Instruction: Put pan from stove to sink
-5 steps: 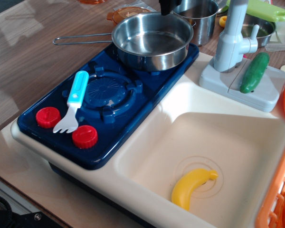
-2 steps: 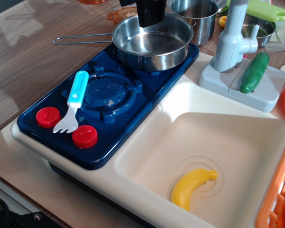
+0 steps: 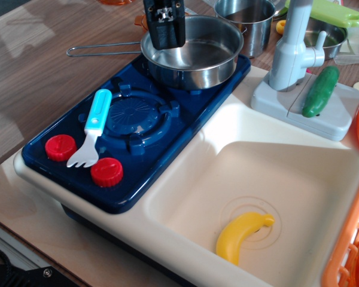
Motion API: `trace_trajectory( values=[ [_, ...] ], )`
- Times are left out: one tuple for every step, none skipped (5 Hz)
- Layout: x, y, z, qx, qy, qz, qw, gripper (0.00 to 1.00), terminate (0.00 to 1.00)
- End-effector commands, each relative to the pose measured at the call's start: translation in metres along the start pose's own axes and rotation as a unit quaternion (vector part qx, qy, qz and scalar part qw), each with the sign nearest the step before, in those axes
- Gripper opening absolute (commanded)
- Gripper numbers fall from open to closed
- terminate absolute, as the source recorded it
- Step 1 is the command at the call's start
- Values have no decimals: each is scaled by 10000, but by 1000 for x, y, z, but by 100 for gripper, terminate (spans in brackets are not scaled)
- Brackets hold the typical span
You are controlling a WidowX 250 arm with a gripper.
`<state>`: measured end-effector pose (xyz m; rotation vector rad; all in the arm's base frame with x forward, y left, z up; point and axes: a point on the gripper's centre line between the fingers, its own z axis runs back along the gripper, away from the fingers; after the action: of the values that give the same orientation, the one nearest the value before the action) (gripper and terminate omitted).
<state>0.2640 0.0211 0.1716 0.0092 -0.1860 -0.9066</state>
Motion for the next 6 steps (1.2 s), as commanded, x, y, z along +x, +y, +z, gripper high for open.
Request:
trace_trajectory(
  values=[
    [6,-3,-4,205,-255,-325,9989,100,0],
    [7,-4,-18,222,-415,-374,9982,100,0],
    [5,-10,-27,194,-508,-317,9980,100,0],
    [3,-11,-33,180,-553,-297,9979,100,0],
    [0,-10,-34,175,-524,-299,9980,0,0],
    [2,-12,-30,203,-453,-236,9985,0,0]
  ],
)
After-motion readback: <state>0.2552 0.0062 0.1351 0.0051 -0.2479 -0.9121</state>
